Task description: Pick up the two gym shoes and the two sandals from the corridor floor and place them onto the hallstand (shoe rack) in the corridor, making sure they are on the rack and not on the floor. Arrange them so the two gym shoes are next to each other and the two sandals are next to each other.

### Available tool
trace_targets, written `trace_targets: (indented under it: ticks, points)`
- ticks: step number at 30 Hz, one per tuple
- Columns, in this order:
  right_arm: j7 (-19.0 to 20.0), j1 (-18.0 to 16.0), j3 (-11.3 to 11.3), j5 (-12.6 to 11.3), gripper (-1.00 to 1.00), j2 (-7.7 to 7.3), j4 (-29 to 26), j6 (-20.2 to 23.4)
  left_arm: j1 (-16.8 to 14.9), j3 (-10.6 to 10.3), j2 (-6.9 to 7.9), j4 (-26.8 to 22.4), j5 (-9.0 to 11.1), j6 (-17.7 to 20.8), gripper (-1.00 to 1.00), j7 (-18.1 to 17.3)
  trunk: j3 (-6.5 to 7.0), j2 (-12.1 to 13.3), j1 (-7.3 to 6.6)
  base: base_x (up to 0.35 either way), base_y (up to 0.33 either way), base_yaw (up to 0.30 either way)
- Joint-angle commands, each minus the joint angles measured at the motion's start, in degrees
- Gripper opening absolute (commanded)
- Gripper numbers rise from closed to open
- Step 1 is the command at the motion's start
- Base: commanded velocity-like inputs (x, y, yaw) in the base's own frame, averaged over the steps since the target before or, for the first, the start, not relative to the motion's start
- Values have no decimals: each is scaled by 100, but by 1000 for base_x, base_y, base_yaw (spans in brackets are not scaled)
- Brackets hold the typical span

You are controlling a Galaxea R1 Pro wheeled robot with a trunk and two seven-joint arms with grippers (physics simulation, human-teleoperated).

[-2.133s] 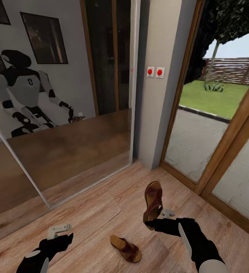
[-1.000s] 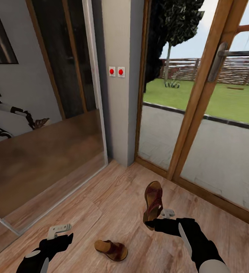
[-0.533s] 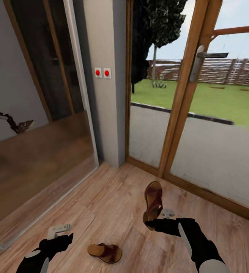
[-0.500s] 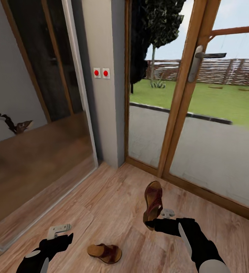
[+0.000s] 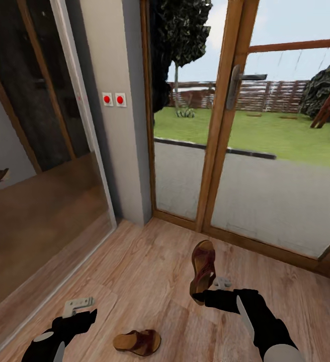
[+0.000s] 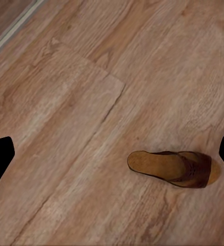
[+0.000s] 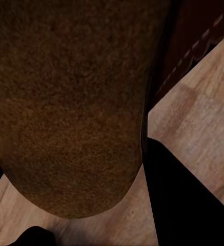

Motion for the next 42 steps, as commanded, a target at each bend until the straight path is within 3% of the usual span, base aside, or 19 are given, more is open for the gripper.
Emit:
trace_targets:
  ticks: [1,42]
  points:
    - [-13,0,0,-15,-100,-1,0,8,1,0,0,0,0,0,100,0,4,0,0,0,116,-293]
    - [-13,0,0,-15,-100,-3,0,8,2,0,0,0,0,0,100,0,170,0,0,0,13,-293]
